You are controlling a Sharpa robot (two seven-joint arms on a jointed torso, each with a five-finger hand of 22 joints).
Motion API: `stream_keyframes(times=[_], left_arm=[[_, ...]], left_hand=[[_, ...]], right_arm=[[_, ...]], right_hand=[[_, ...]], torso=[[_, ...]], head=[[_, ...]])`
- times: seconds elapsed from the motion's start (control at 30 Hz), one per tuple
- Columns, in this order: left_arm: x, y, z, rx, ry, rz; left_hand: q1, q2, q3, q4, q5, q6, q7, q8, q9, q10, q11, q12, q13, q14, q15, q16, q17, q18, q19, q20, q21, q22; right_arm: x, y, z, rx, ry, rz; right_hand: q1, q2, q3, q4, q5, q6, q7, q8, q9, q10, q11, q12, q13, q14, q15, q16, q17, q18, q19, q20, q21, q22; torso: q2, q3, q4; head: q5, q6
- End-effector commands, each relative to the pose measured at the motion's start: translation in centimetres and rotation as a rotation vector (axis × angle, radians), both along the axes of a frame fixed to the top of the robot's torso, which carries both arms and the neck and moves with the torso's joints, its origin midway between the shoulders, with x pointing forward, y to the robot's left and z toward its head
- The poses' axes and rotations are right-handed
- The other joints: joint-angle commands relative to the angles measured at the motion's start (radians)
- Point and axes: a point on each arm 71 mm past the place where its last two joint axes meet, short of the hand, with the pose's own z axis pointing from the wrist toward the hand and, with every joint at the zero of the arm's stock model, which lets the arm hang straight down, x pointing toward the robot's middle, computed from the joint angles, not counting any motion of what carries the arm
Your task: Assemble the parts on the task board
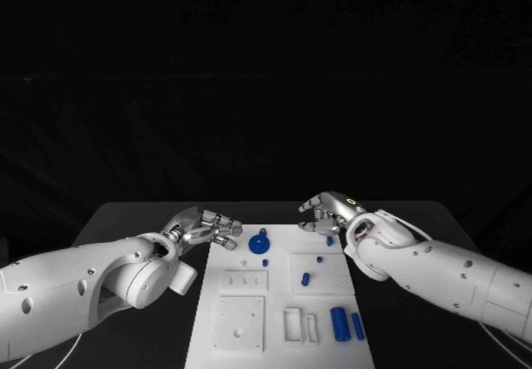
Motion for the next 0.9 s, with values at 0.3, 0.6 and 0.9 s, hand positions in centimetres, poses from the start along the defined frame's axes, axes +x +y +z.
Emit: stream_keyframes(times=[0.3, 0.6, 0.9], left_arm=[[0.3, 0.2, 0.2, -0.004, -0.015, -0.005], [0.4, 0.0, 0.1, -0.003, -0.014, -0.010], [0.4, -0.1, 0.0, -0.002, -0.013, -0.014]], left_hand=[[0.000, -0.009, 0.006, -0.001, 0.001, -0.003, 0.000, -0.002, -0.001, -0.003, -0.003, -0.001, 0.000, 0.000, 0.006, -0.004, -0.001, -0.001, -0.004, 0.004, 0.004, -0.002], [0.000, -0.009, 0.006, -0.001, 0.001, -0.003, 0.000, -0.002, -0.001, -0.003, -0.003, -0.001, 0.000, 0.000, 0.006, -0.004, -0.001, -0.001, -0.004, 0.004, 0.004, -0.002], [-0.001, -0.007, 0.007, -0.002, 0.001, -0.003, 0.000, -0.002, -0.001, -0.003, -0.003, -0.001, 0.000, -0.001, 0.006, -0.005, -0.001, -0.001, -0.005, 0.004, 0.005, -0.002]], right_arm=[[-0.2, -5.5, 0.2, 0.024, 0.105, 0.084], [0.6, -7.6, -1.0, -0.001, 0.155, 0.058], [0.9, -7.7, -2.9, -0.024, 0.183, 0.040]], right_hand=[[-0.008, 0.046, -0.061, -0.094, 0.024, 0.018, 0.001, 0.001, 0.001, -0.002, -0.001, 0.006, 0.006, -0.001, 0.008, 0.008, 0.015, 0.007, 0.008, 0.006, 0.016, 0.091], [0.000, 0.057, -0.096, -0.111, 0.019, 0.009, 0.003, 0.001, 0.002, -0.006, 0.001, 0.002, 0.003, -0.003, 0.009, 0.005, 0.014, 0.008, 0.004, 0.008, 0.010, 0.089], [0.013, 0.060, -0.114, -0.122, 0.010, -0.019, 0.006, 0.000, 0.001, -0.009, 0.003, 0.000, 0.001, -0.004, 0.011, 0.003, 0.013, 0.009, 0.003, 0.009, 0.008, 0.089]], torso=[[-0.005, 0.0191, -0.0250], [-0.003, 0.0282, -0.0275], [-0.003, 0.0245, -0.0253]], head=[[-0.011, -0.001], [-0.018, -0.005], [-0.028, -0.012]])
